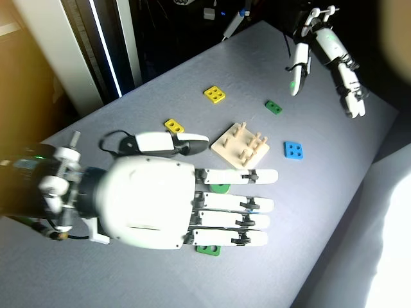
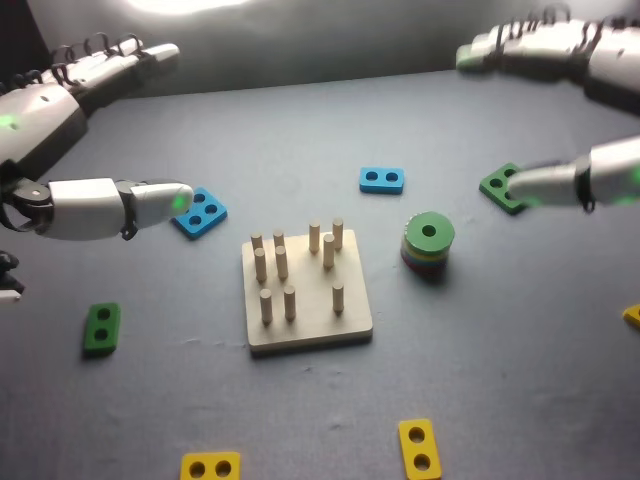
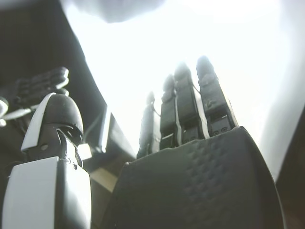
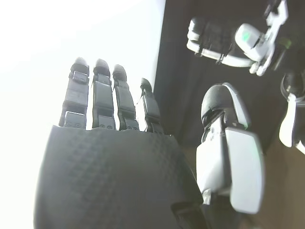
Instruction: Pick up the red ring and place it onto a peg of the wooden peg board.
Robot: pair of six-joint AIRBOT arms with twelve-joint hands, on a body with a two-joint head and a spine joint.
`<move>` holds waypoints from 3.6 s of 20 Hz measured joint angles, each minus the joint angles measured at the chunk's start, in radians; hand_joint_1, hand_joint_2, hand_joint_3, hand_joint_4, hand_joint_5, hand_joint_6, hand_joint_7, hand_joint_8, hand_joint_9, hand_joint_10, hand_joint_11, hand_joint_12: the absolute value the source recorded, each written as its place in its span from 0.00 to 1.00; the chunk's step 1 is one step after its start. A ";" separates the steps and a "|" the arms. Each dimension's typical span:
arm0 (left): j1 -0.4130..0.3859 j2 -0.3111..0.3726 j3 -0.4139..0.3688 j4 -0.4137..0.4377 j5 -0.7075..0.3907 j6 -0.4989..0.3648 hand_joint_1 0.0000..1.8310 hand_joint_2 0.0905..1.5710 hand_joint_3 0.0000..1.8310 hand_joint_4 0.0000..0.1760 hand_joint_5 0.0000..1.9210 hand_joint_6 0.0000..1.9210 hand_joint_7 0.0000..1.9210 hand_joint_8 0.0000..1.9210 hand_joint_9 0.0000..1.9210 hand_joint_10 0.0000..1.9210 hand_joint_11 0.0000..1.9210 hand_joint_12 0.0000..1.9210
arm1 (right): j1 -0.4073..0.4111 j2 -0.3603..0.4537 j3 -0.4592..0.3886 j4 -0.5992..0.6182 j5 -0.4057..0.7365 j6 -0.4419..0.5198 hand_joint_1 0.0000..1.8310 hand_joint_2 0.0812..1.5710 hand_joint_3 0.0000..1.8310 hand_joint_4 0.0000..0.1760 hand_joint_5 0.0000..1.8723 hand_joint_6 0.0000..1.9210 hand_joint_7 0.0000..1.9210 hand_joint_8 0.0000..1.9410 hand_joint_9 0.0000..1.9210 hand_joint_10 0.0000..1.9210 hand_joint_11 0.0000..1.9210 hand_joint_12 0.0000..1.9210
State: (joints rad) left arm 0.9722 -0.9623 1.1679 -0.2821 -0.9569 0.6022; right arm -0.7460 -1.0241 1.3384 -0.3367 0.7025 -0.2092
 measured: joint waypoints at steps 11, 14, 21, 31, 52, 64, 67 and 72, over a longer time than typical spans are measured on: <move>-0.008 -0.083 0.080 -0.014 0.166 -0.005 0.22 0.60 0.00 1.00 0.03 0.00 0.01 0.00 0.00 0.00 0.00 0.00 | 0.002 -0.047 0.040 -0.043 -0.106 0.000 0.47 0.57 0.00 0.37 0.14 0.03 0.02 0.01 0.00 0.00 0.00 0.00; -0.008 -0.084 0.080 -0.019 0.167 -0.005 0.22 0.61 0.00 1.00 0.04 0.00 0.01 0.00 0.00 0.00 0.00 0.00 | 0.002 -0.053 0.045 -0.062 -0.116 0.015 0.44 0.59 0.00 0.31 0.15 0.03 0.03 0.01 0.00 0.00 0.00 0.00; -0.008 -0.092 0.087 -0.015 0.176 -0.010 0.23 0.61 0.00 1.00 0.03 0.00 0.00 0.00 0.00 0.00 0.00 0.00 | 0.008 -0.126 0.074 -0.175 -0.141 0.105 0.42 0.58 0.00 0.10 0.16 0.01 0.08 0.00 0.04 0.01 0.04 0.02; -0.010 -0.092 0.091 -0.014 0.180 -0.016 0.22 0.60 0.00 1.00 0.03 0.00 0.00 0.00 0.00 0.00 0.00 0.00 | 0.019 -0.202 0.130 -0.240 -0.174 0.153 0.41 0.56 0.00 0.78 0.16 0.00 0.07 0.00 0.01 0.00 0.00 0.09; -0.021 -0.093 0.091 0.001 0.181 -0.024 0.21 0.61 0.00 1.00 0.04 0.00 0.00 0.00 0.00 0.00 0.00 0.00 | 0.027 -0.258 0.201 -0.274 -0.226 0.183 0.39 0.58 0.01 0.34 0.20 0.01 0.10 0.01 0.03 0.00 0.00 0.00; -0.029 -0.094 0.091 0.008 0.182 -0.027 0.23 0.61 0.00 1.00 0.04 0.00 0.00 0.00 0.00 0.00 0.00 0.00 | 0.027 -0.277 0.213 -0.295 -0.248 0.187 0.41 0.58 0.00 0.24 0.25 0.00 0.13 0.00 0.06 0.00 0.00 0.07; -0.029 -0.094 0.091 0.009 0.182 -0.028 0.23 0.61 0.00 1.00 0.04 0.00 0.00 0.00 0.00 0.00 0.00 0.00 | 0.027 -0.290 0.225 -0.304 -0.251 0.209 0.41 0.58 0.00 0.24 0.25 0.00 0.13 0.00 0.06 0.00 0.00 0.08; -0.029 -0.094 0.091 0.009 0.182 -0.028 0.22 0.61 0.00 1.00 0.04 0.00 0.00 0.00 0.00 0.00 0.00 0.00 | 0.026 -0.293 0.225 -0.308 -0.251 0.210 0.42 0.59 0.00 0.27 0.27 0.00 0.15 0.00 0.08 0.00 0.00 0.09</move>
State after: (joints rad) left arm 0.9428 -1.0561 1.2591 -0.2729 -0.7750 0.5739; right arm -0.7197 -1.3174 1.5631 -0.6445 0.4511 0.0010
